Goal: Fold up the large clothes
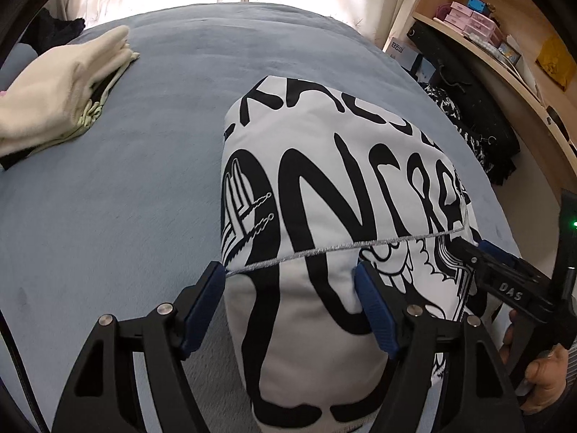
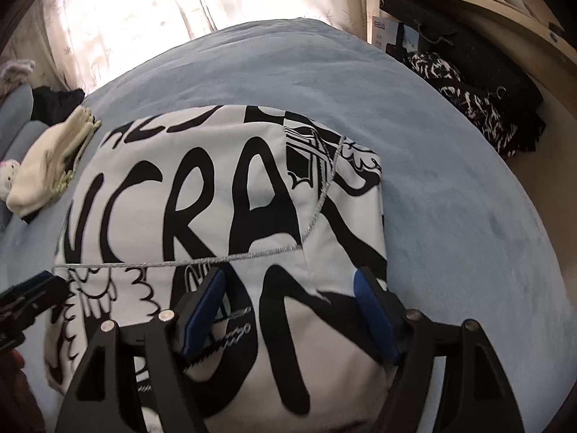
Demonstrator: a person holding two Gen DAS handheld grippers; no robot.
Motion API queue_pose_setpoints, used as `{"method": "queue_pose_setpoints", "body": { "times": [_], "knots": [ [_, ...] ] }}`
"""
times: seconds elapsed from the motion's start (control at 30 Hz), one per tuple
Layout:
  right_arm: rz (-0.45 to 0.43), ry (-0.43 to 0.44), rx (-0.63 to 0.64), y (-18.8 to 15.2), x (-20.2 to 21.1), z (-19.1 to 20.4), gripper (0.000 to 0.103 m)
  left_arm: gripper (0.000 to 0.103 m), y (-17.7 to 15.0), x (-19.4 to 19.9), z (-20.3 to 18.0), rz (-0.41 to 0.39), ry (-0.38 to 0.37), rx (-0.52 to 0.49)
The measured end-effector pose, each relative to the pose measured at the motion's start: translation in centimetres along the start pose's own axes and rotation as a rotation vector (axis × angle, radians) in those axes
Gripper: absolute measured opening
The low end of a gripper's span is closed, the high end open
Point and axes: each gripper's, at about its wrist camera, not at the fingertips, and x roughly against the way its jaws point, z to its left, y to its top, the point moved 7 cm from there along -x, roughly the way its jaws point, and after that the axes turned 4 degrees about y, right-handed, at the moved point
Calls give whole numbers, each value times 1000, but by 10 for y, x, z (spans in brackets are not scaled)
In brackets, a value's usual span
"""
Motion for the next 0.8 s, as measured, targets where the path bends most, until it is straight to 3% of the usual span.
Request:
{"method": "queue_pose_setpoints", "body": {
  "times": [0.3,0.47,0.57,0.7,0.8],
  "knots": [
    [11,66,-71,-25,44,-4,78,73,-25,33,11,23,-53,36],
    [27,137,-118,-44,64,-3,95,73,-40,57,17,-14,-101,51],
    [23,164,-127,-50,76,-1,95,80,-44,68,17,-18,-118,53],
    [12,161,-103,-45,89,-1,95,86,-44,74,15,20,-196,71],
    [6,147,-78,-35,95,-8,96,91,-39,73,14,45,-199,82]
  ]
}}
